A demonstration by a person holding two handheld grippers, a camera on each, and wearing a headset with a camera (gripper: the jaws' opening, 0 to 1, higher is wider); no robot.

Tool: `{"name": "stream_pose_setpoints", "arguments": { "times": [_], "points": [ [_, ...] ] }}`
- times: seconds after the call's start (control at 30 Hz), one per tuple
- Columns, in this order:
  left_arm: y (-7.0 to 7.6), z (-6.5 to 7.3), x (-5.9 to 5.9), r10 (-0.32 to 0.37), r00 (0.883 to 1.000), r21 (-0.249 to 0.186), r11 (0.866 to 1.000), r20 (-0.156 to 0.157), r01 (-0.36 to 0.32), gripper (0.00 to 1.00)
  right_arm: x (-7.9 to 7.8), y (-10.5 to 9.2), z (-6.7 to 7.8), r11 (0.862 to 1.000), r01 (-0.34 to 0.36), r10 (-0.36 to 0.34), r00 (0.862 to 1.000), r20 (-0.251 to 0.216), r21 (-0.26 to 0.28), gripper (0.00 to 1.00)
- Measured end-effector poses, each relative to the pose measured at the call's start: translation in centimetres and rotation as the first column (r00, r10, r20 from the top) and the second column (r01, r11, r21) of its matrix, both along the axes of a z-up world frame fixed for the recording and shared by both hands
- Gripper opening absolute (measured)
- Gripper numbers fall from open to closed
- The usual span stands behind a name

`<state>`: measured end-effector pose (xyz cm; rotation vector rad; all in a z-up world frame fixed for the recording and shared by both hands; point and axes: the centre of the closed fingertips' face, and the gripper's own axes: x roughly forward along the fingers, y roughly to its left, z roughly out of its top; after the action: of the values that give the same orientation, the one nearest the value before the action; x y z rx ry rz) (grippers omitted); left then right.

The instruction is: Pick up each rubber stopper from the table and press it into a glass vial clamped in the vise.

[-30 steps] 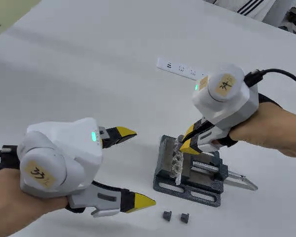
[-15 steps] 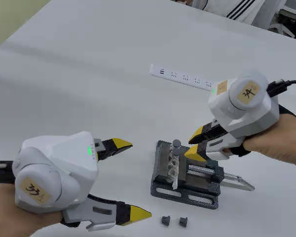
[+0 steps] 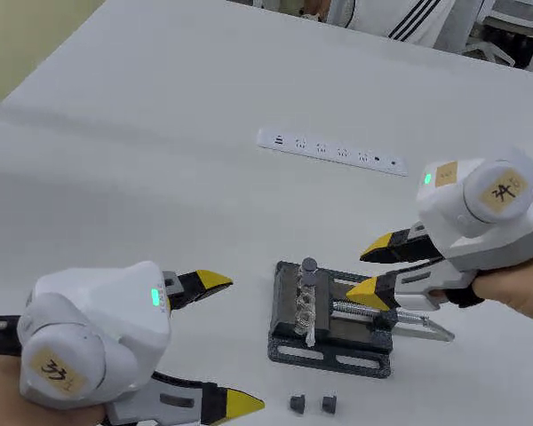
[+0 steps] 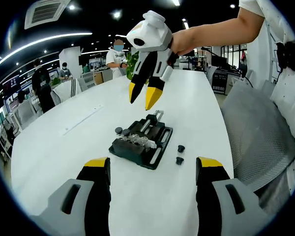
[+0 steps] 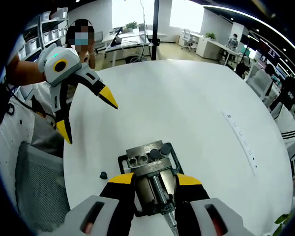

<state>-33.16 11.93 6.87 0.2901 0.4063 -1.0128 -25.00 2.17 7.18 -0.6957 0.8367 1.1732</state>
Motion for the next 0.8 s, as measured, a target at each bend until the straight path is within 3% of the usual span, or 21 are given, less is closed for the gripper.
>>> {"name": "stream_pose_setpoints", "arguments": {
  "times": [0.4,0.8],
  "points": [
    [-1.0,-1.0,-0.6,-0.057,0.998,0.066,0.996,-0.013,0.058,0.64,-1.3,-2.6,0.2,0.994,0.075,-0.077,0.997,0.022,0.074,0.35],
    [-2.3,-2.6,-1.2,-0.135,0.99,0.142,0.98,-0.035,0.138,0.53,-2.5,-5.3,-0.5,0.983,0.136,-0.14,0.99,0.023,0.121,0.44]
  ]
}}
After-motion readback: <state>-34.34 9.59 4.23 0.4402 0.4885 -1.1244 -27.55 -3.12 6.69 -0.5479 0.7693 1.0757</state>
